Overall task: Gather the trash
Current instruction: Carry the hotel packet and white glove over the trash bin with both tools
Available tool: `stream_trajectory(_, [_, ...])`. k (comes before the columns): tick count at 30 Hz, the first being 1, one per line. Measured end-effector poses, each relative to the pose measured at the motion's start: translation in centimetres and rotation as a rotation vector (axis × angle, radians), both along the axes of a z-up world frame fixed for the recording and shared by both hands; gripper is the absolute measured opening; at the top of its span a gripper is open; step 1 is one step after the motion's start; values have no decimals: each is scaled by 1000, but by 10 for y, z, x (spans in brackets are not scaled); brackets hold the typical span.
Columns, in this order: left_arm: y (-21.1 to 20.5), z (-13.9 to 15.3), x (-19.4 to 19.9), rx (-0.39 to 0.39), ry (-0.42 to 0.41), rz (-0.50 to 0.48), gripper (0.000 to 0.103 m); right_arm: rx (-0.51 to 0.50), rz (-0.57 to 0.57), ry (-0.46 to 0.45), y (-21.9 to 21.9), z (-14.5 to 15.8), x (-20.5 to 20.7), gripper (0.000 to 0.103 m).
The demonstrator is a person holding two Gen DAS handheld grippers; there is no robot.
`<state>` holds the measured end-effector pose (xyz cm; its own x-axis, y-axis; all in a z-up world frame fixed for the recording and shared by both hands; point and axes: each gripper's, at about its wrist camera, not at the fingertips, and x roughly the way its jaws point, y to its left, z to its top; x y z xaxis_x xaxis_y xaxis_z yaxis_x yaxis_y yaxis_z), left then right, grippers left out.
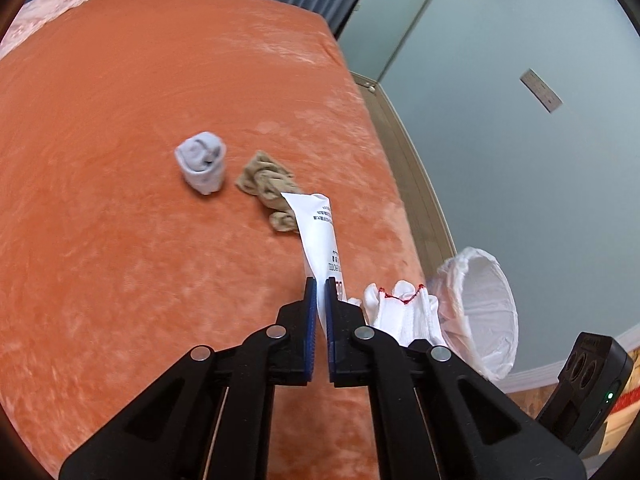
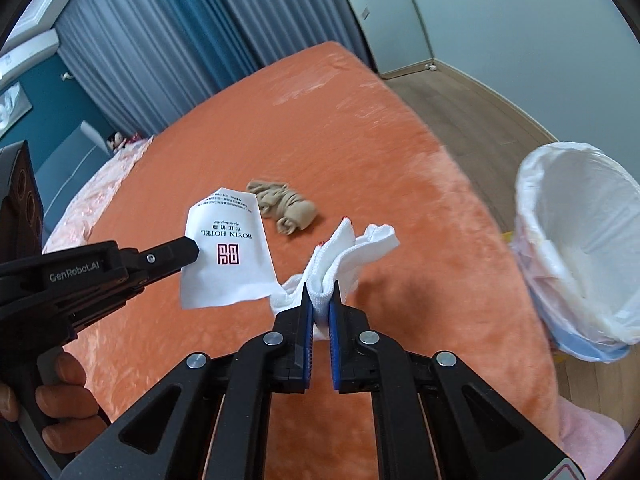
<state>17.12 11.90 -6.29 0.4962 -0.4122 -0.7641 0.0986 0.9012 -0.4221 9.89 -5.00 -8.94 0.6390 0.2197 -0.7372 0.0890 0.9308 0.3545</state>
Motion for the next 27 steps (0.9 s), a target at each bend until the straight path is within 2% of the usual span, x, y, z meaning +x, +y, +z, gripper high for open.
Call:
stream_trajectory(13, [-123,25,-18,41,-54,-187,3,52,-190,-79,-102,22,-38,6])
stream_trajectory(20, [-194,32,-27,50,-78,-299,1,67,-294,-104,-157,24,-59,6])
stream_trajectory(27, [-242,35,-33,58,-88,-368,0,73,-373,-119,-195,23,-75,6])
